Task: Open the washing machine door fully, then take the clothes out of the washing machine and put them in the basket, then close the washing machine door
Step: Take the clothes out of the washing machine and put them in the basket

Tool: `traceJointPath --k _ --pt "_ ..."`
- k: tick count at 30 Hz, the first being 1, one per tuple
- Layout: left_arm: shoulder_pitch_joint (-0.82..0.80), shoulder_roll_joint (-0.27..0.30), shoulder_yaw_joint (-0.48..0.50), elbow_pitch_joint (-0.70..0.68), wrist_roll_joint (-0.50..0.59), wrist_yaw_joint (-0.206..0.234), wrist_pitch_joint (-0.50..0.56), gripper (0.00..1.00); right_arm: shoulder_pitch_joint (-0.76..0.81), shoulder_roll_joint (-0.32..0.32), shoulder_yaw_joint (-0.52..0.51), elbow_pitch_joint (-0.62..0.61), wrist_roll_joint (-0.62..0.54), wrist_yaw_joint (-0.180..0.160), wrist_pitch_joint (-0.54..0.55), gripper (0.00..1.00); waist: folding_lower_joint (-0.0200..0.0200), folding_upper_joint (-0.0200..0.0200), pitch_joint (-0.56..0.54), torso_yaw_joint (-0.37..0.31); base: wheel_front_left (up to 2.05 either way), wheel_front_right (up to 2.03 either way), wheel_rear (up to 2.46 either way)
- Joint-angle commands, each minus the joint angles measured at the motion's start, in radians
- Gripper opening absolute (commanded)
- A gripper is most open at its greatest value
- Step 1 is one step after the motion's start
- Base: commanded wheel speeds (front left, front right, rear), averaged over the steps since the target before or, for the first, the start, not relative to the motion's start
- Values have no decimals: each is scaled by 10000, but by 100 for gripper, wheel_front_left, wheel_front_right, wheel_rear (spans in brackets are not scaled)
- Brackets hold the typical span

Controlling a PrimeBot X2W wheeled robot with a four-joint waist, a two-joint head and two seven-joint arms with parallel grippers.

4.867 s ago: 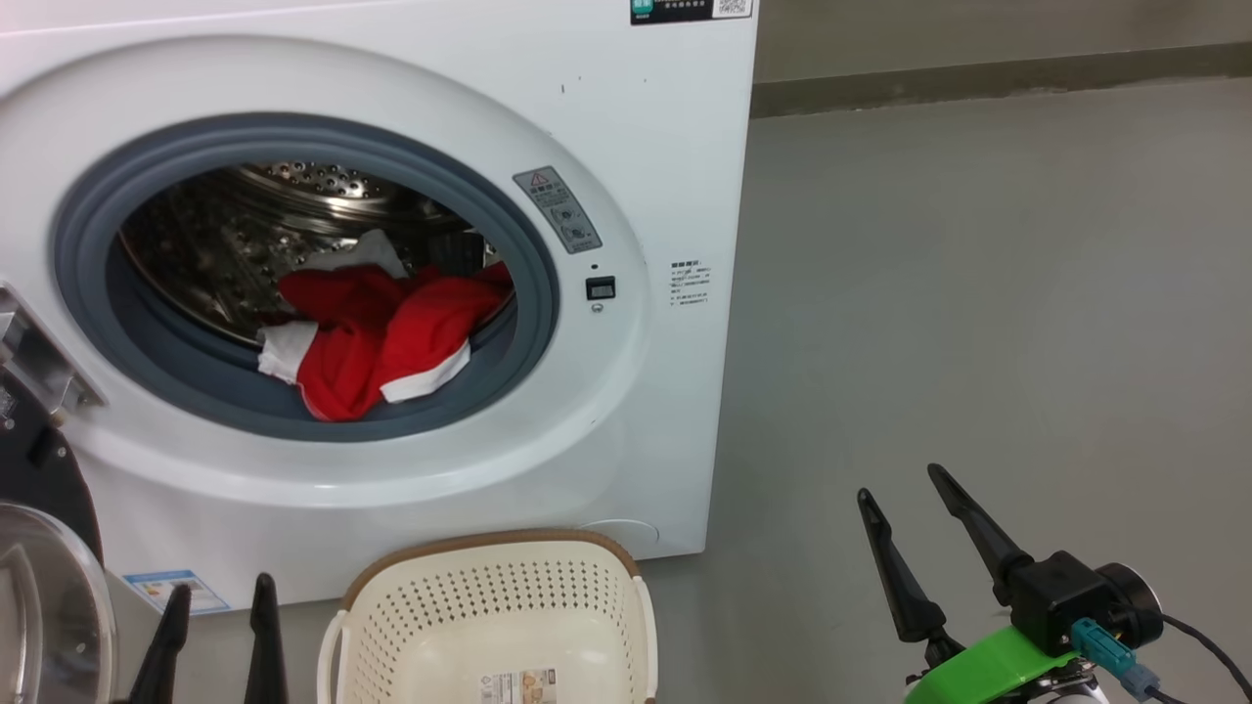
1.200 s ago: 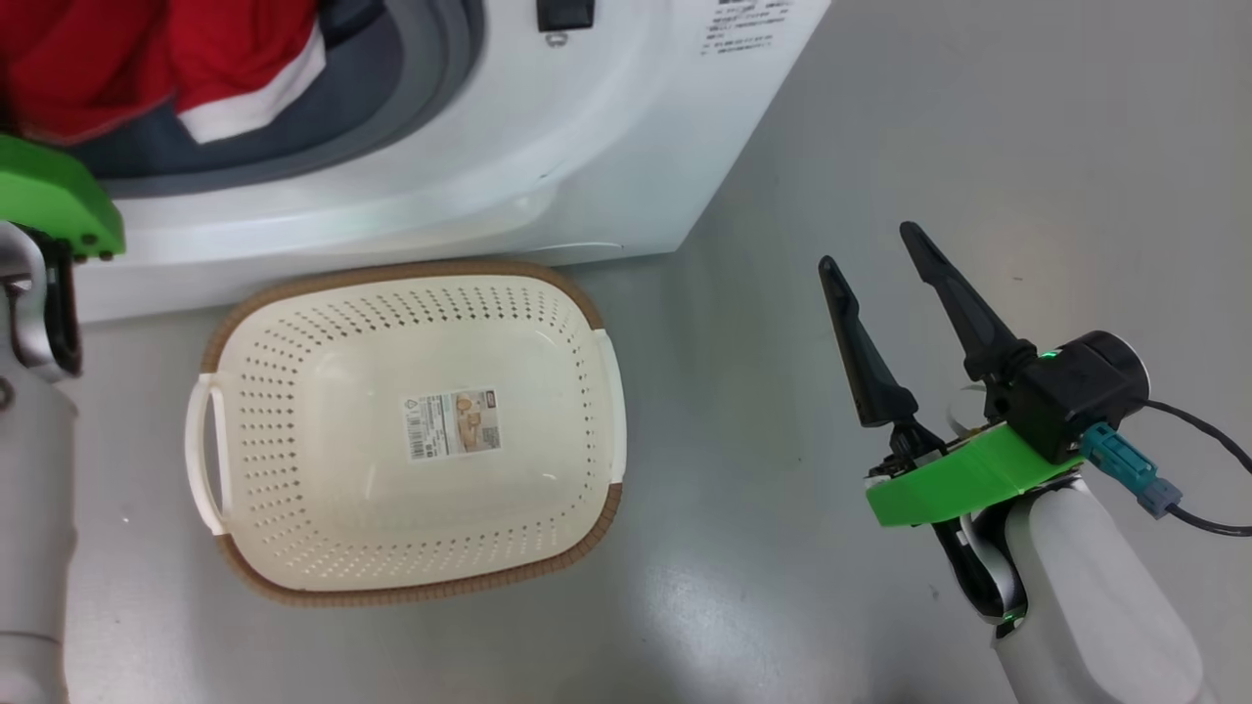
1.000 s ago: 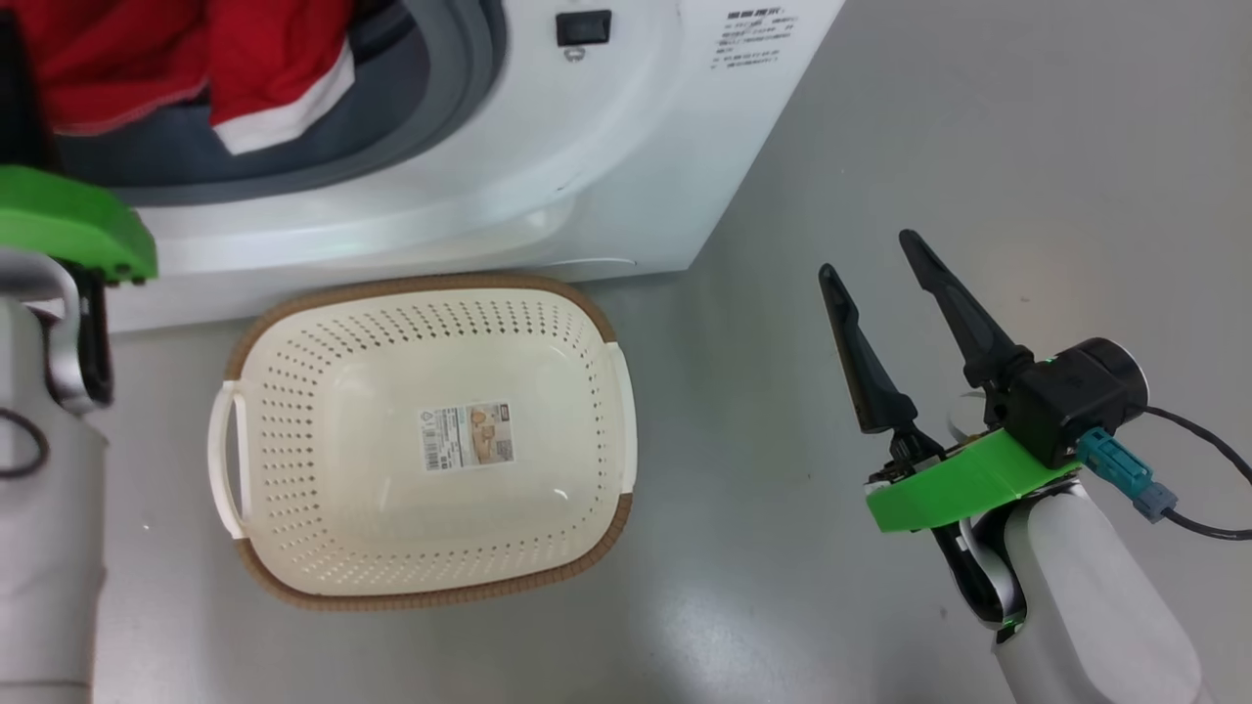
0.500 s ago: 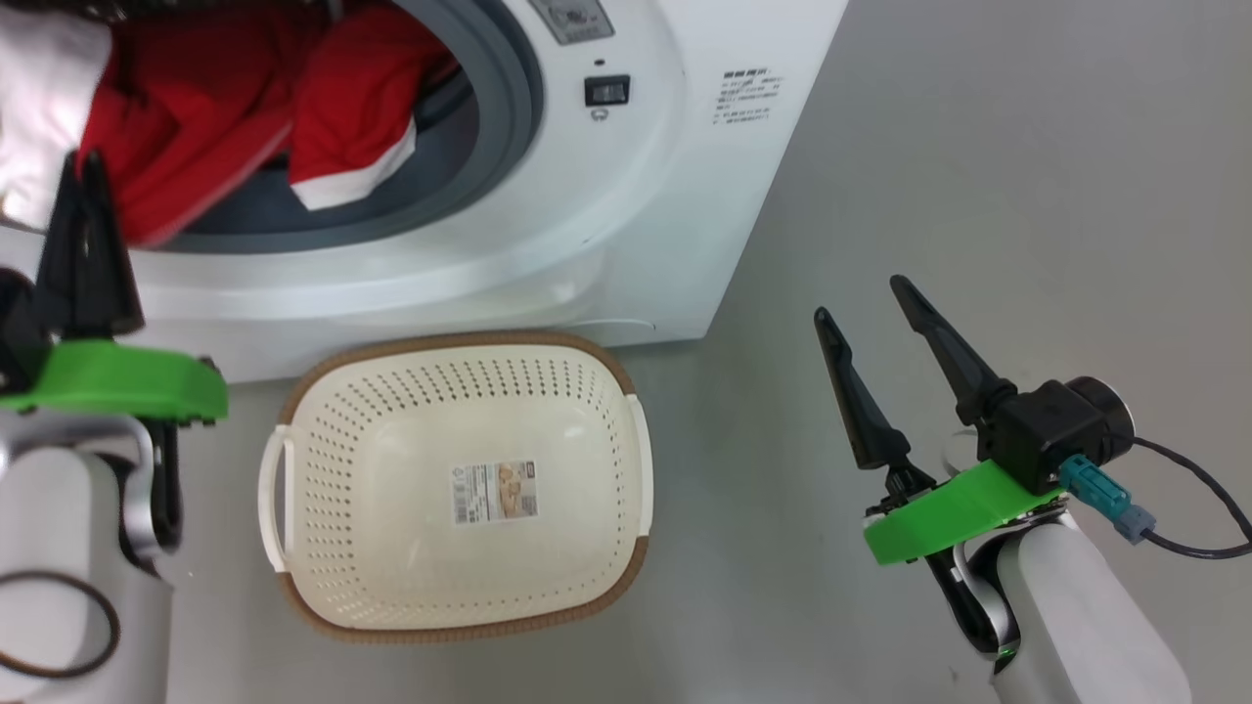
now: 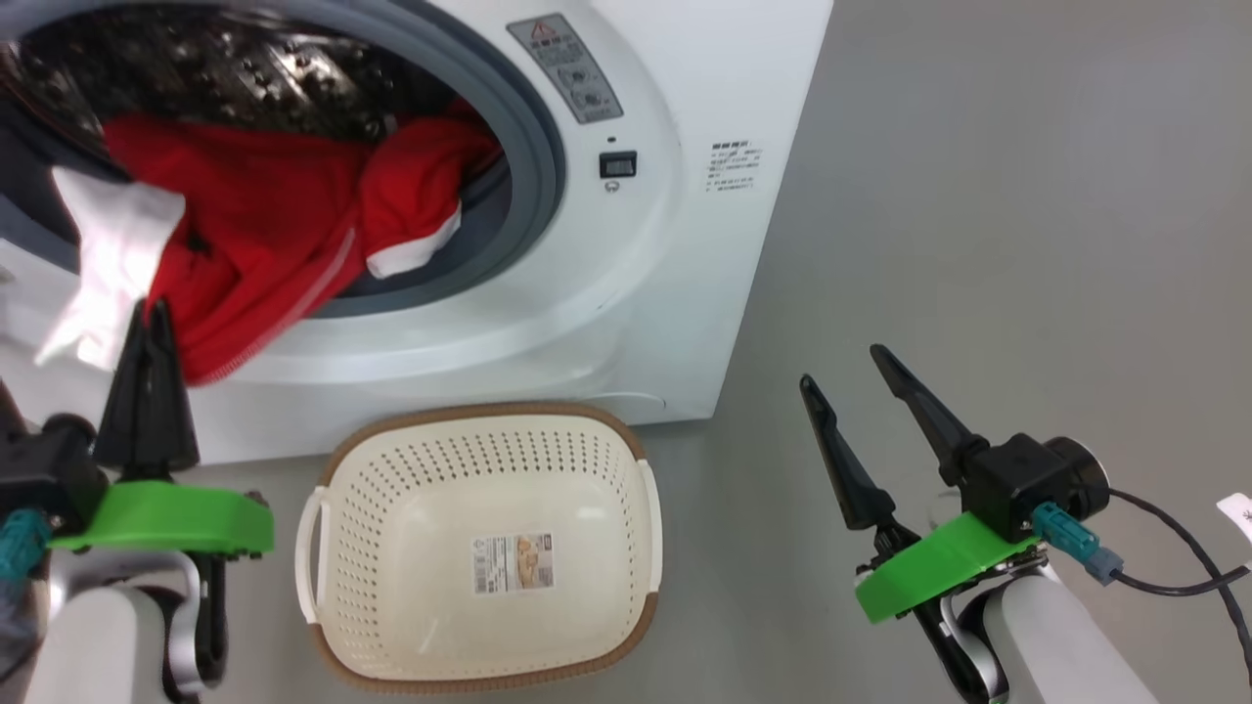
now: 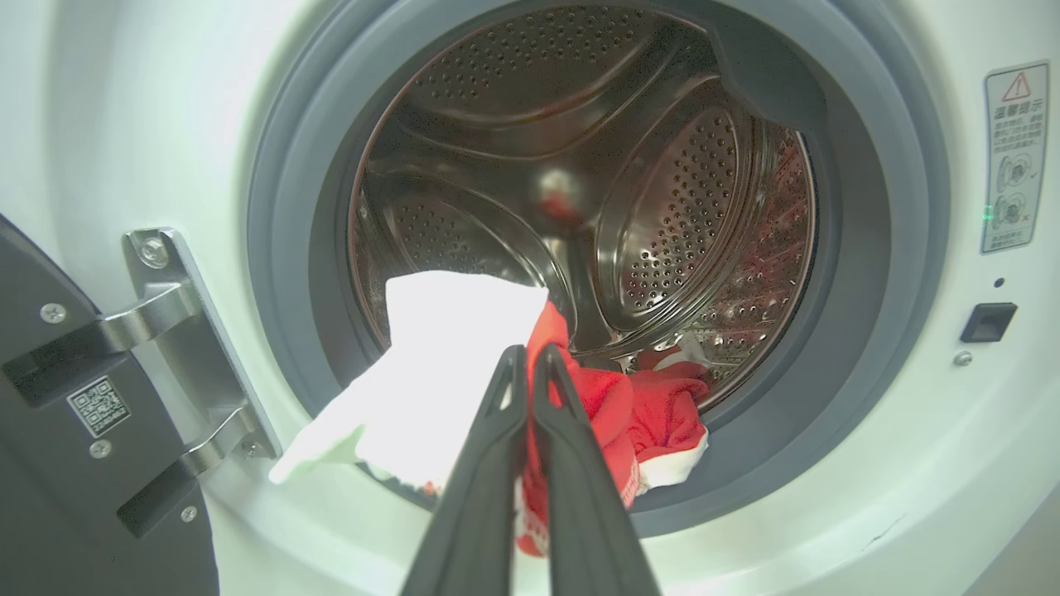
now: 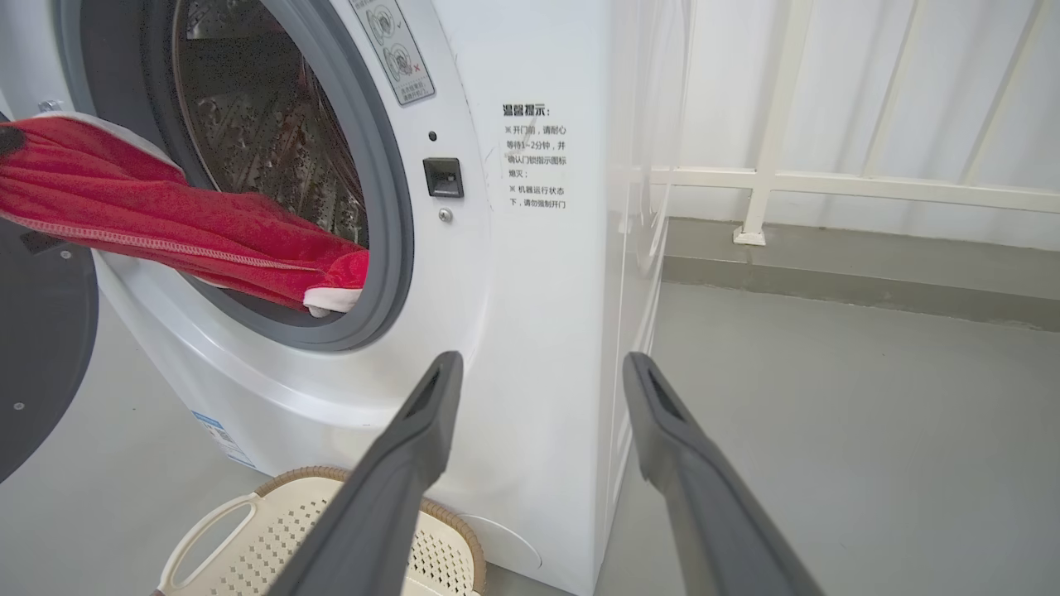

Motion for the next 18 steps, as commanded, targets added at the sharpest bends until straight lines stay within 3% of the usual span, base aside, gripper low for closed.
traceJointPath --k 1,18 --pt "273 274 355 -636 -150 144 152 0 195 38 242 -160 51 63 -65 100 0 0 -463 -4 0 0 0" --pt "2329 -33 185 -3992 -388 553 1541 0 491 38 417 -19 225 63 -65 100 0 0 -1107 -166 0 0 0"
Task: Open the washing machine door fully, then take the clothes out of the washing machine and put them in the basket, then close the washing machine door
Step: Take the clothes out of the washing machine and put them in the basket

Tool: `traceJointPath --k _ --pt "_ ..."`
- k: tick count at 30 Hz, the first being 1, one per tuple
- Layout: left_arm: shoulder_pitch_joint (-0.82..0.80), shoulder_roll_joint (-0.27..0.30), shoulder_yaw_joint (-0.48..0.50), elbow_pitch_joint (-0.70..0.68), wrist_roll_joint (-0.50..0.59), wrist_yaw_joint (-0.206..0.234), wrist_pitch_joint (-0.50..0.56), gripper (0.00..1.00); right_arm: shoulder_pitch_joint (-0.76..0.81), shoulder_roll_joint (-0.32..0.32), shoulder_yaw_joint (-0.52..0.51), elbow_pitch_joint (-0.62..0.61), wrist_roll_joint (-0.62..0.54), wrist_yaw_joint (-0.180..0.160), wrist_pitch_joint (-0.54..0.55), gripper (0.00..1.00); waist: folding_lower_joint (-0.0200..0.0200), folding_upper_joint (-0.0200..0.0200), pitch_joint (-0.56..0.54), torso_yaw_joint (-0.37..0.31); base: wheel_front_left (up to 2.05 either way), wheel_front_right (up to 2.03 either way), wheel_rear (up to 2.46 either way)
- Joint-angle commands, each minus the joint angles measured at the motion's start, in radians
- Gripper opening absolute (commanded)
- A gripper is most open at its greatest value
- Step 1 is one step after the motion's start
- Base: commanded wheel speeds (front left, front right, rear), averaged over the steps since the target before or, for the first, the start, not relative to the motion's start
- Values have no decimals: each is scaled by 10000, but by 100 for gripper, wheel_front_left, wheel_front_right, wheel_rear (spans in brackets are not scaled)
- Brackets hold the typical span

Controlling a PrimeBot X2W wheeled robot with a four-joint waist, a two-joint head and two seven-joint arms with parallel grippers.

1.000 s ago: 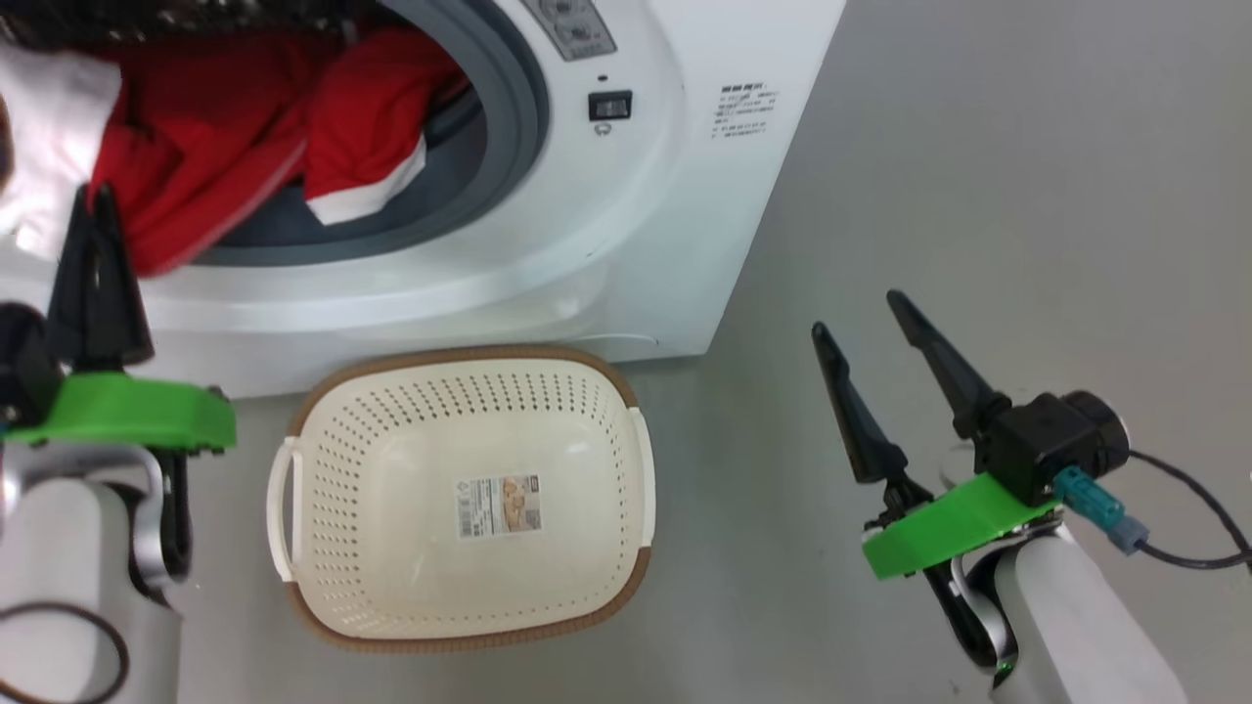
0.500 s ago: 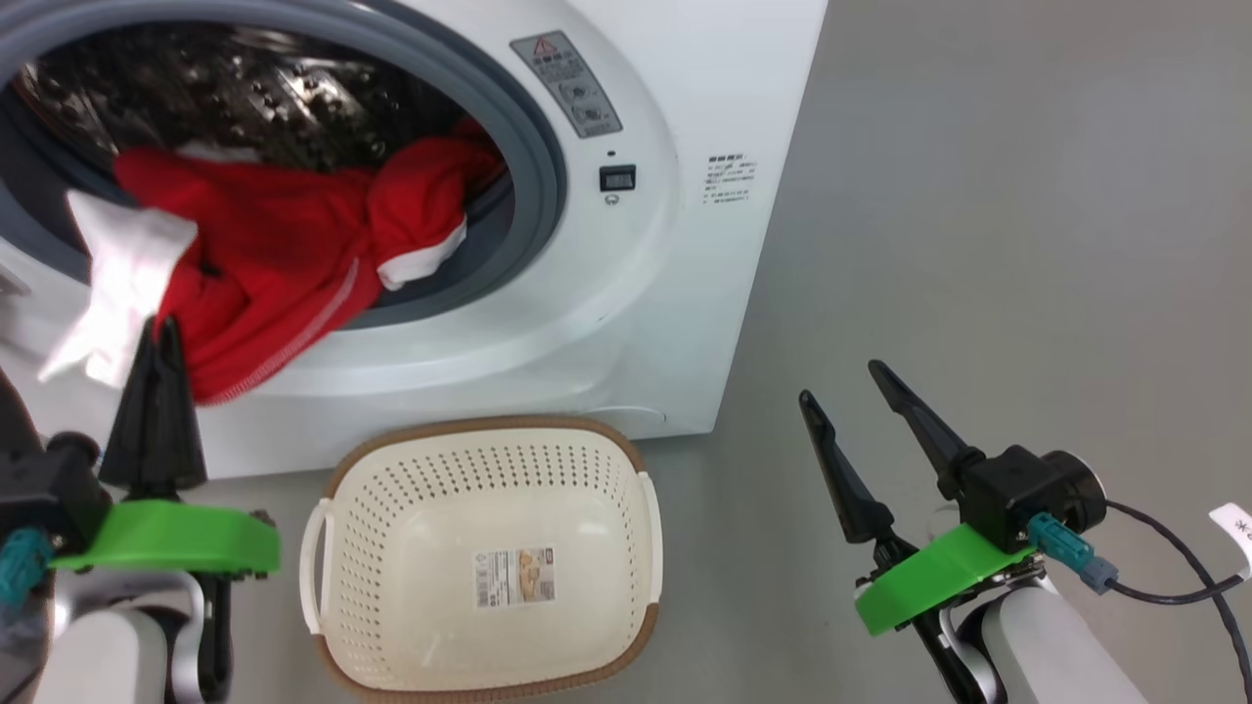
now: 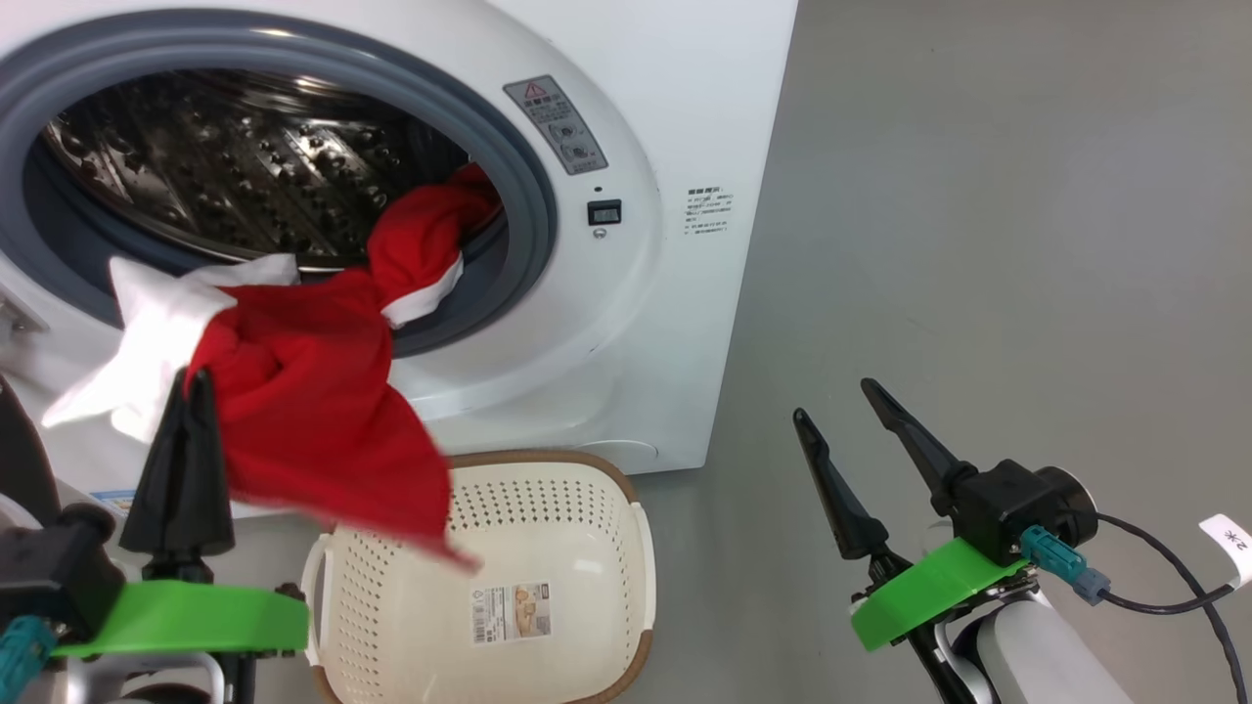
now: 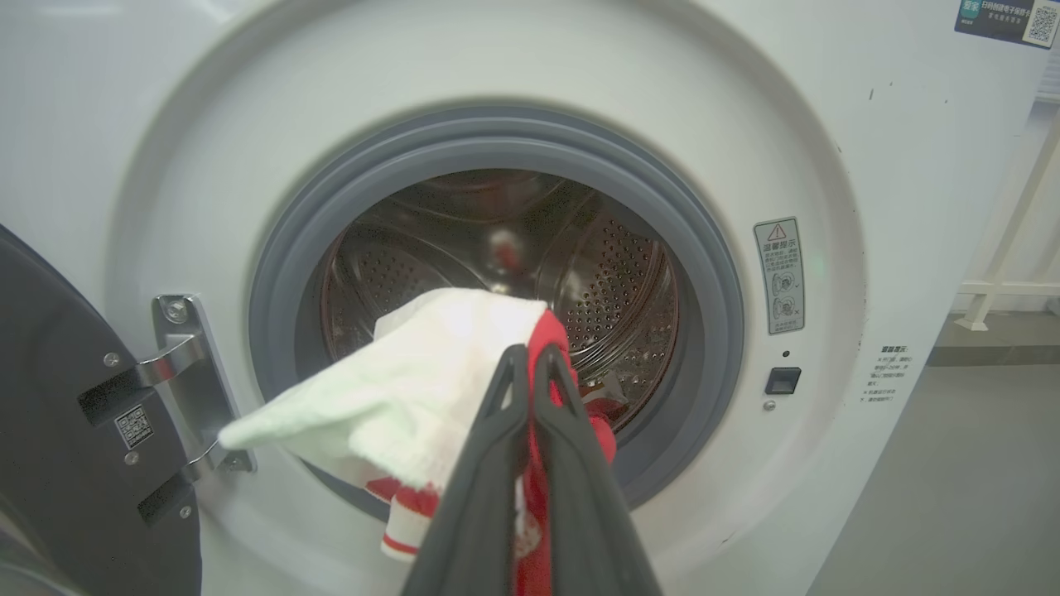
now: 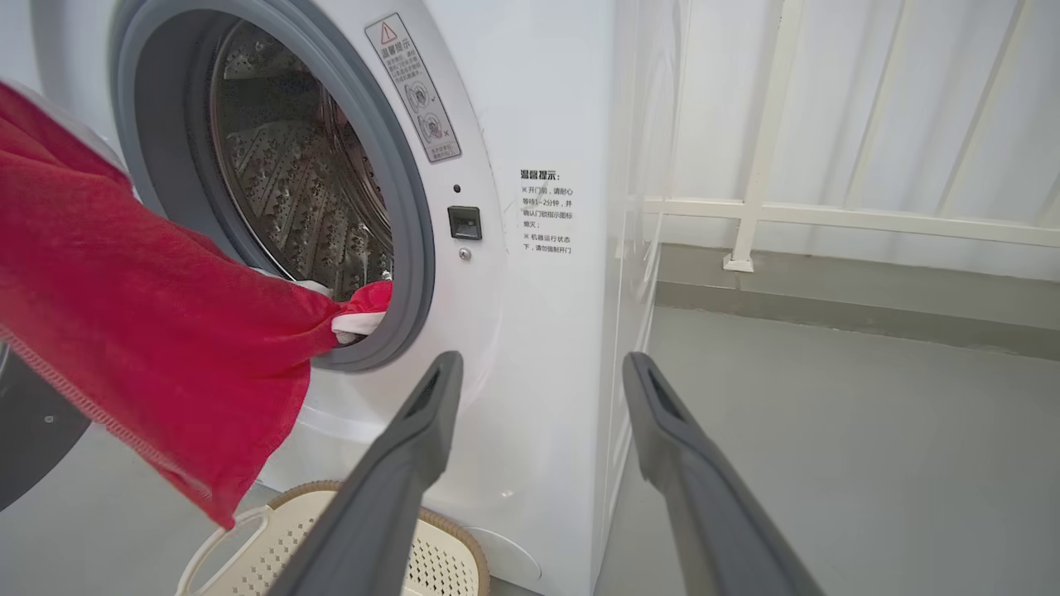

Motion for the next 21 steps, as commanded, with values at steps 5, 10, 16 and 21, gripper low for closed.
traceJointPath --k 5,10,16,21 --pt "193 56 247 -706 -231 72 298 0 61 36 290 -227 179 63 -65 100 0 0 79 -95 0 0 0" --pt "353 -272 76 -307 -851 -79 628 0 -3 36 319 -243 254 63 -65 100 0 0 331 -204 0 0 0" --pt "83 -431 30 1142 -1398 -325 628 0 -212 36 336 -244 265 63 -65 100 0 0 686 -334 0 0 0" --pt "-486 -819 -117 2617 -2563 -760 857 0 -332 36 257 -275 259 63 -65 100 0 0 1040 -375 0 0 0"
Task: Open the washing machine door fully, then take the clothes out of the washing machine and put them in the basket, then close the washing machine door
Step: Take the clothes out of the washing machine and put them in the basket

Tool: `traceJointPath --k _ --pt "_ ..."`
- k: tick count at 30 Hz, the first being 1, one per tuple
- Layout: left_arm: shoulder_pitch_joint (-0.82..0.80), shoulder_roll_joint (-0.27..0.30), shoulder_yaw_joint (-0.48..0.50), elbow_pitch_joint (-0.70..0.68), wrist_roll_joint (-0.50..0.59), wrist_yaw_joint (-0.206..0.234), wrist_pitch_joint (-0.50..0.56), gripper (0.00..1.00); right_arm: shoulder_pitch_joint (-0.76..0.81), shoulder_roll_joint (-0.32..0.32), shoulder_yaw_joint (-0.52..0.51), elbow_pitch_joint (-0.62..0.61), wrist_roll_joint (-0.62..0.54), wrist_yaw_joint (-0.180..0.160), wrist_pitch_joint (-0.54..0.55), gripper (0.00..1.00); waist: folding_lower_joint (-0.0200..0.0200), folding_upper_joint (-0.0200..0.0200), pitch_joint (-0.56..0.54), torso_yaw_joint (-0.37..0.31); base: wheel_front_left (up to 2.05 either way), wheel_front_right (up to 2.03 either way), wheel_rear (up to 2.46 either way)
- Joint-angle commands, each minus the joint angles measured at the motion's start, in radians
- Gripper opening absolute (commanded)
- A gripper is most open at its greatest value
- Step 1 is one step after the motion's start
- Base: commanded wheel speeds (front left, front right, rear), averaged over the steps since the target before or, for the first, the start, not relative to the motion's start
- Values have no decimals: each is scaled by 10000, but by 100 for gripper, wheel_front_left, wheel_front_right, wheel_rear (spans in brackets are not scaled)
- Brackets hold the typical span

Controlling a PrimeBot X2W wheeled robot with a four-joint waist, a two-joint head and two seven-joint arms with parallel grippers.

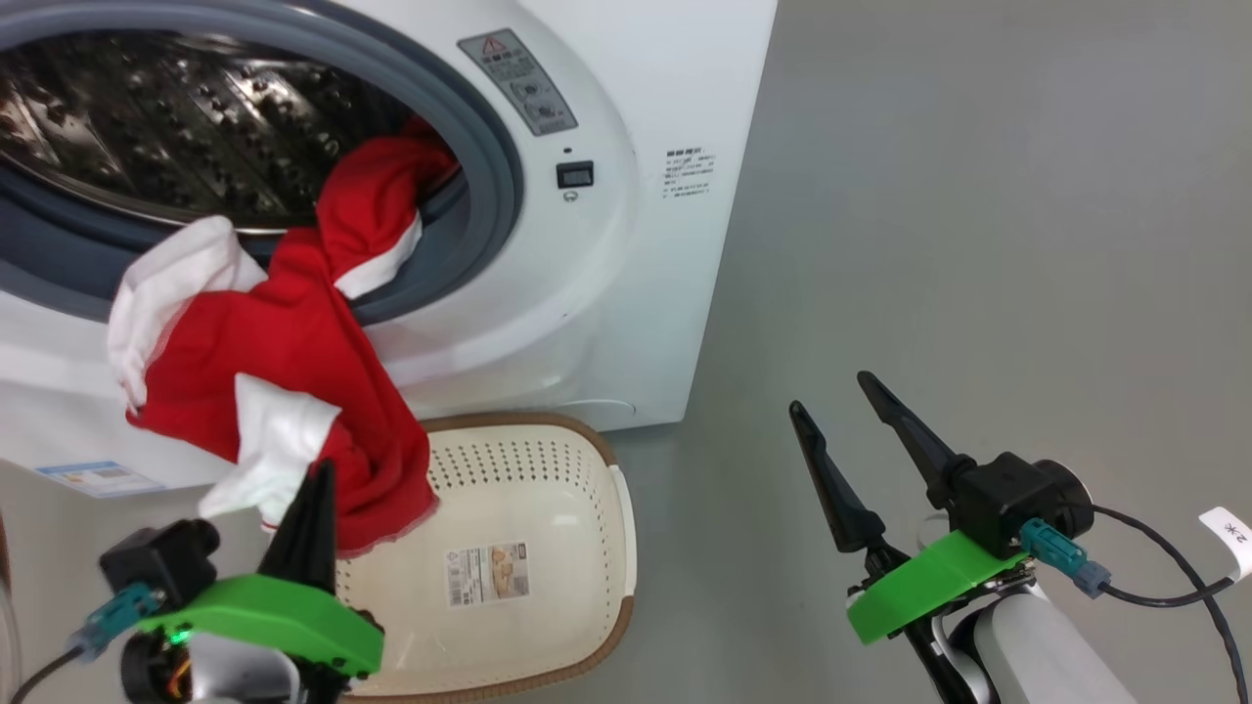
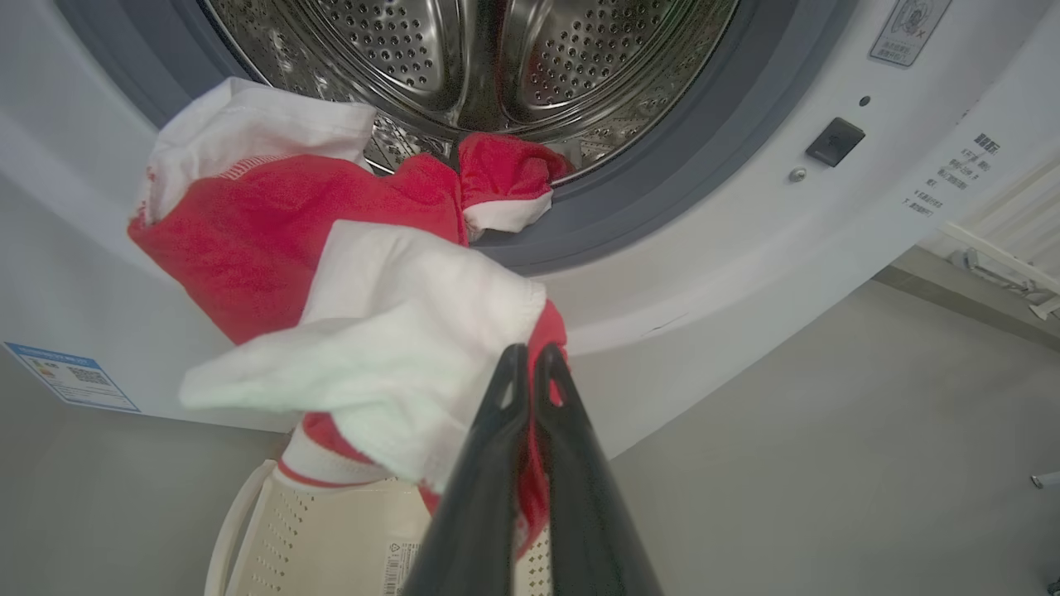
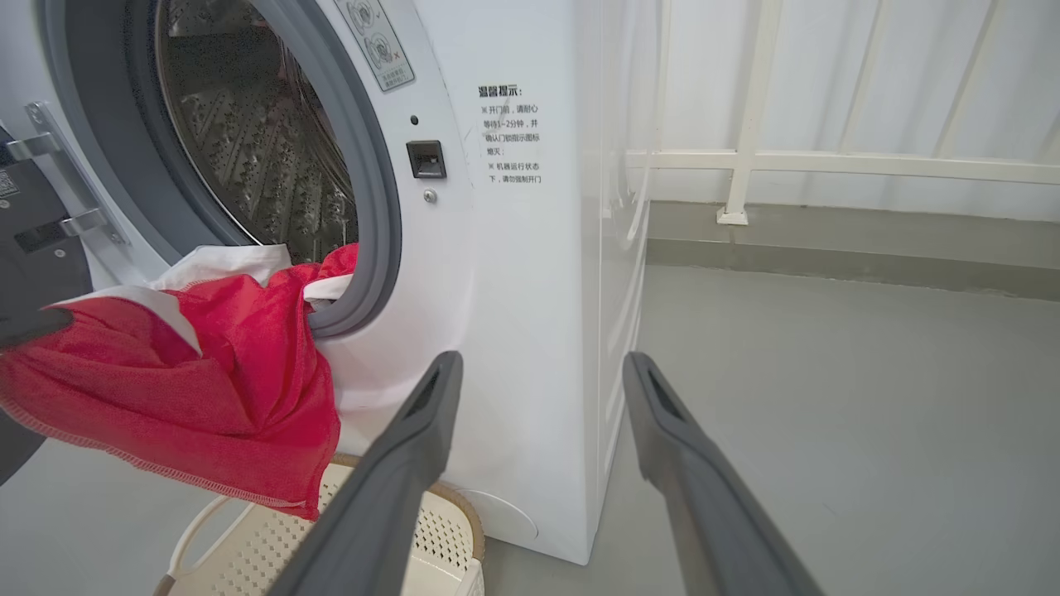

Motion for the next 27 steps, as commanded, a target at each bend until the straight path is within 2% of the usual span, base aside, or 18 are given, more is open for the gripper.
traceJointPath --k 1,12,18,27 --pt "-502 80 247 166 -197 -164 10 0 -256 40 182 -248 67 63 -65 100 0 -1 252 -47 0 0 0" --pt "-2345 -135 -500 4108 -853 -720 -272 0 -694 40 157 -338 2 63 -65 100 0 -1 1371 65 0 0 0" --pt "-3142 -166 -780 5912 -1019 -842 -352 0 -846 40 129 -391 -50 63 -65 100 0 -1 1885 82 0 0 0" --pt "-4705 -183 -1052 8616 -1028 -968 -1120 0 -1176 40 148 -471 -93 63 -65 100 0 -1 2696 37 0 0 0"
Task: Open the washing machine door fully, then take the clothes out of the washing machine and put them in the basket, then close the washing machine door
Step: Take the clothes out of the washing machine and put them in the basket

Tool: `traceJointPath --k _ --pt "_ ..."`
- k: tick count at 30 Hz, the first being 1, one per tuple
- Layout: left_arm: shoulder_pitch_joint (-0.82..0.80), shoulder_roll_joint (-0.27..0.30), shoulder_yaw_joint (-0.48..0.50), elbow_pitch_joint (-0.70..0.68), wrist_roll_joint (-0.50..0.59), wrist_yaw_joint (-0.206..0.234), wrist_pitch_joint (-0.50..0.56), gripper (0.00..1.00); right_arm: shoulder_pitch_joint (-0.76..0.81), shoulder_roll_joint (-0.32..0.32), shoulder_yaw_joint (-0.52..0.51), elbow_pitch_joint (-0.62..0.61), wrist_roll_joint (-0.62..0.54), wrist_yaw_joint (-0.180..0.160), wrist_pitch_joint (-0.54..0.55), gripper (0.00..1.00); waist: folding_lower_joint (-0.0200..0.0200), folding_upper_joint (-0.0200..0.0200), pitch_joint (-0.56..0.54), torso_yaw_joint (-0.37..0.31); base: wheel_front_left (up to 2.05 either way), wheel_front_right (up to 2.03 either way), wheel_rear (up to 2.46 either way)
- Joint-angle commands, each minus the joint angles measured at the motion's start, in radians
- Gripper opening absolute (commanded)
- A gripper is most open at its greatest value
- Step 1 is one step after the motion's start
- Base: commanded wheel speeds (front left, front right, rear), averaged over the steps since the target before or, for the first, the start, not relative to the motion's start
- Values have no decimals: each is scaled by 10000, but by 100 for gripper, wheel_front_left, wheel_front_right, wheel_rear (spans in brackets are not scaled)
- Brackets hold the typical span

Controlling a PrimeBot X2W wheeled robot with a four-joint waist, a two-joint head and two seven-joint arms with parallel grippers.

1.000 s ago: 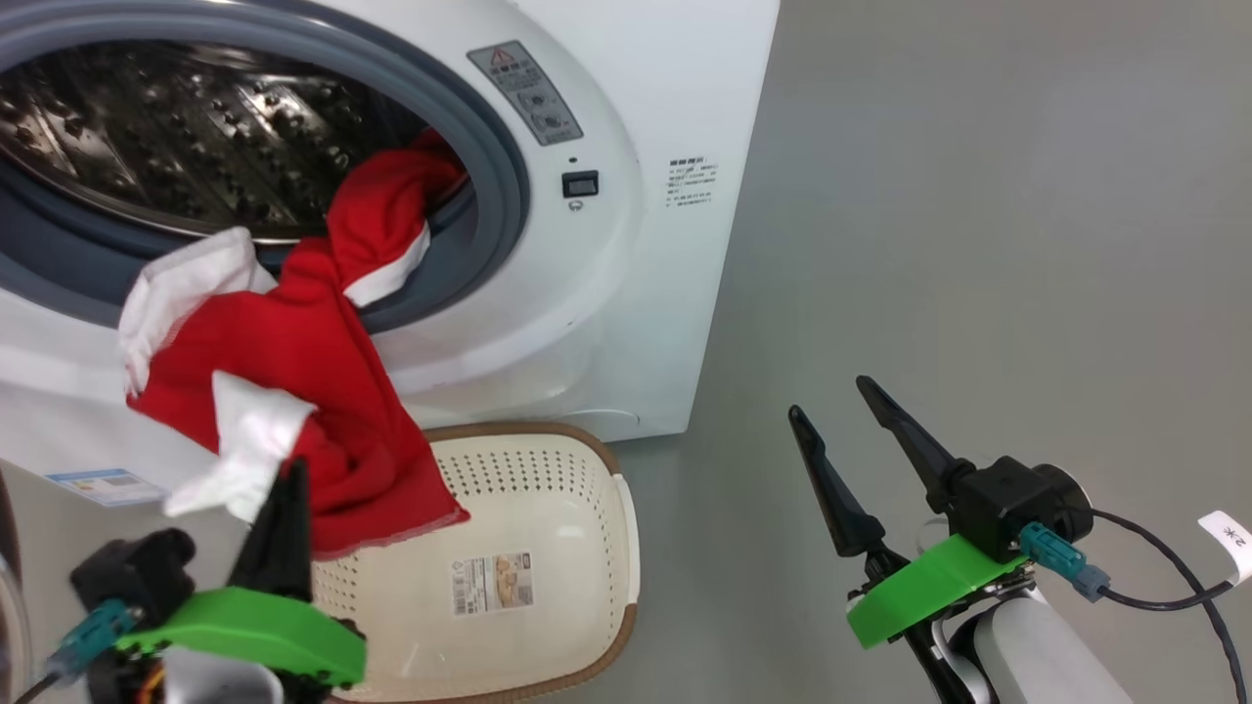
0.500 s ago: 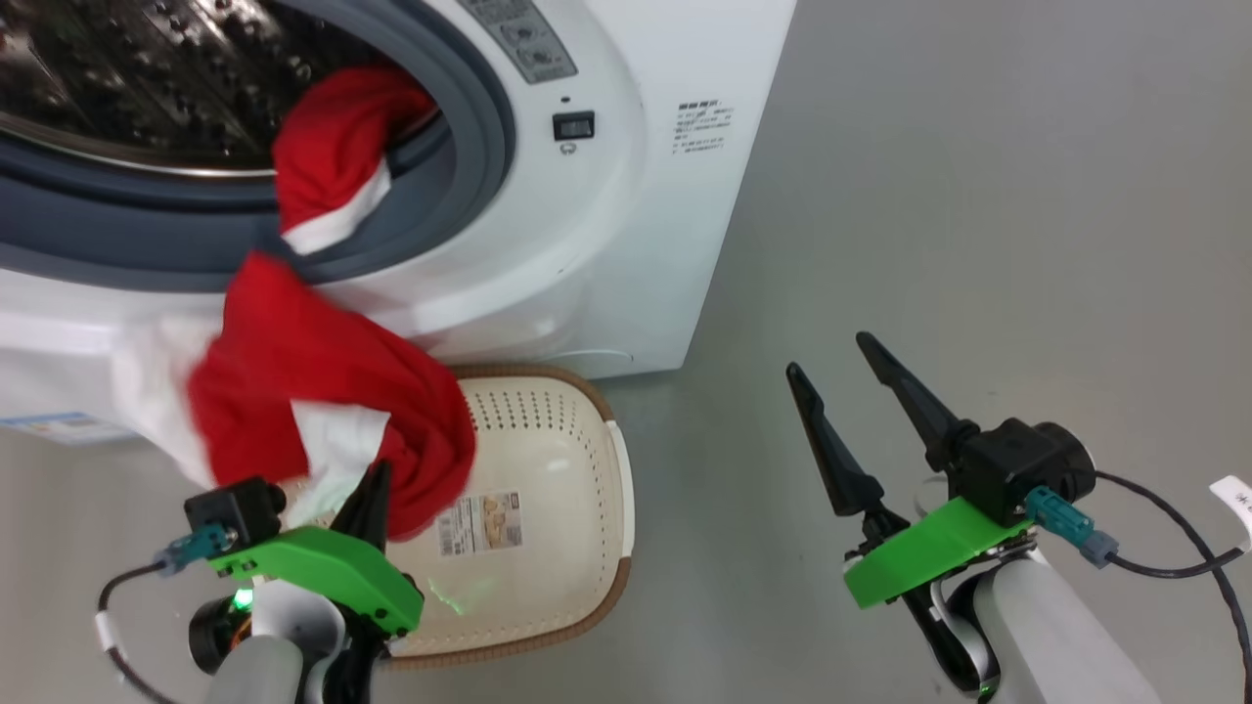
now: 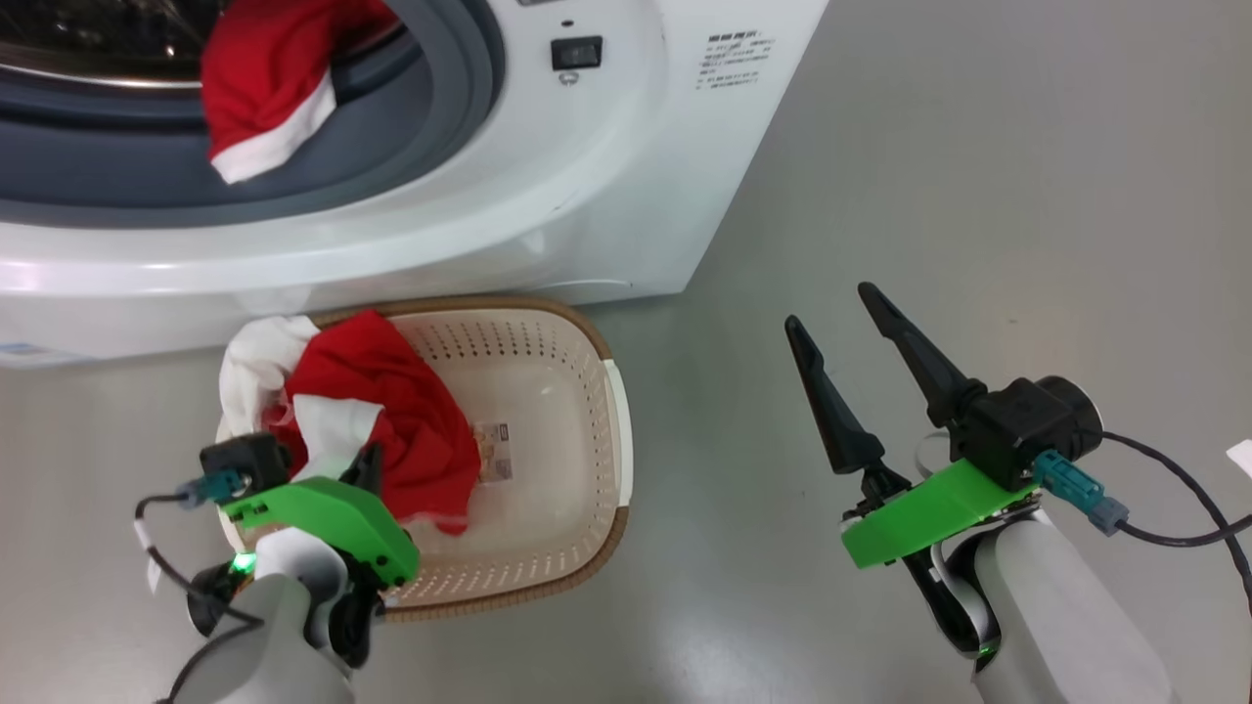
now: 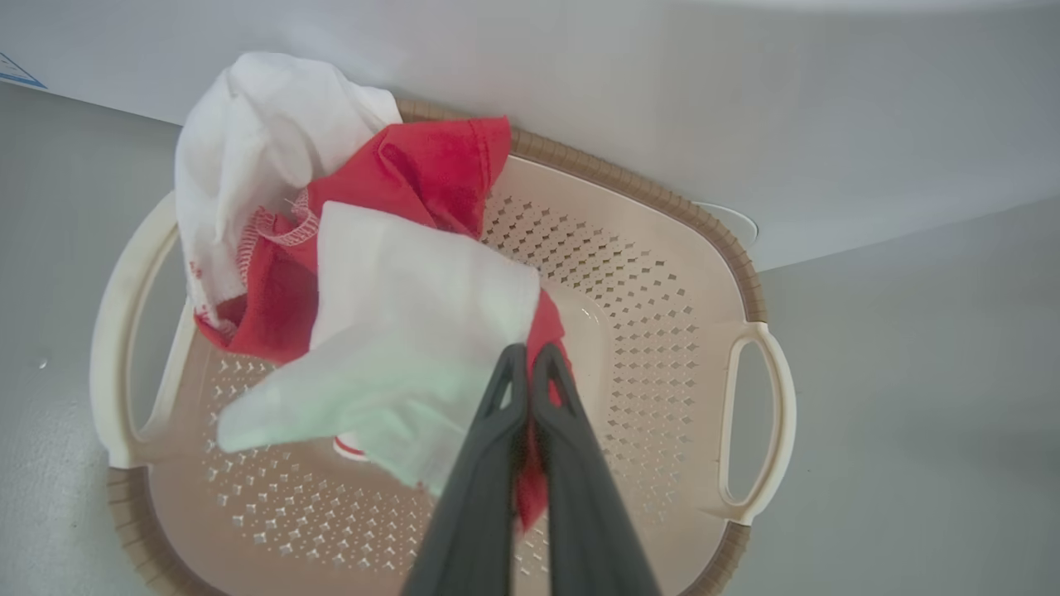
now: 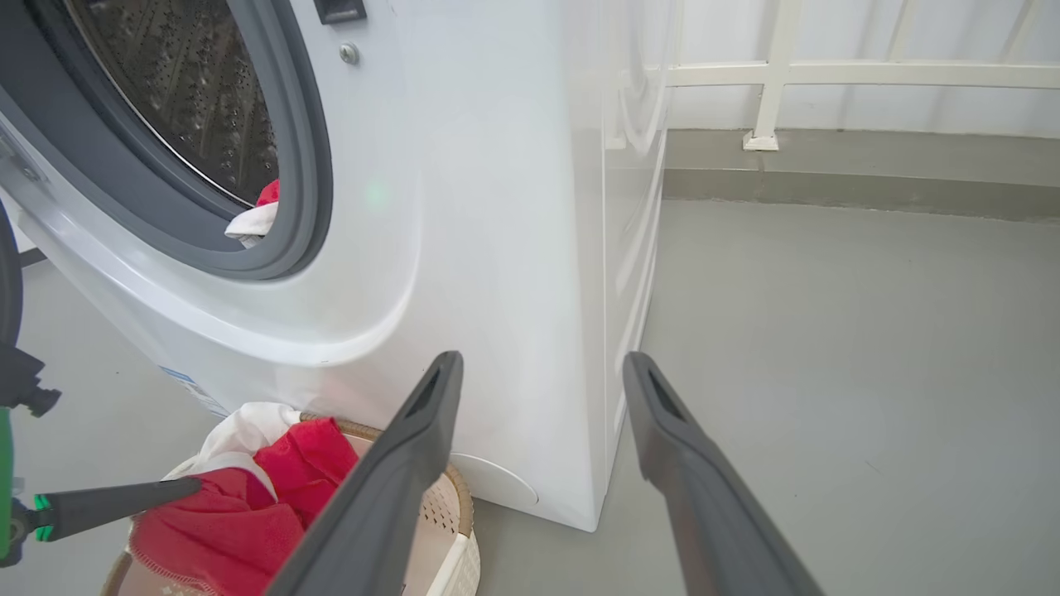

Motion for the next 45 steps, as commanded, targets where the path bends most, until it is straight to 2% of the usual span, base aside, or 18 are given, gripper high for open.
traceJointPath --k 1,8,9,12,13,22,29,34,37,45 --pt "-86 197 173 21 -119 -77 -127 0 -69 43 170 -266 -59 63 -65 100 0 0 257 -20 0 0 0" --pt "-843 192 -242 1346 -33 -343 -396 0 -234 43 264 -283 -15 63 -65 100 0 0 557 -107 0 0 0" --pt "-917 192 -280 1478 -1 -339 -497 15 -247 43 281 -283 0 63 -65 100 0 0 583 -125 0 0 0" --pt "-1082 194 -371 1756 67 -338 -748 96 -261 43 294 -277 33 63 -65 100 0 0 623 -157 0 0 0" --pt "-1114 194 -386 1820 65 -347 -823 100 -254 43 284 -271 36 63 -65 100 0 0 619 -156 0 0 0" --pt "-1181 220 -647 2023 260 -377 -1523 100 -145 43 260 -115 40 63 -65 100 0 0 167 -36 0 0 0" --pt "-859 411 -768 1495 538 -342 -1779 100 -45 43 338 -64 66 63 -65 100 0 0 -362 66 0 0 0" --pt "-419 581 -507 226 761 -181 -1789 100 54 43 233 -114 35 63 -65 100 0 0 -594 177 0 0 0" --pt "74 720 -353 -826 1159 62 -1791 100 129 43 185 -89 4 63 -65 100 0 0 -794 257 0 0 0" --pt "1398 688 242 -3315 1904 261 -1793 100 207 43 26 -52 -157 63 -65 100 0 0 -1364 399 0 0 0"
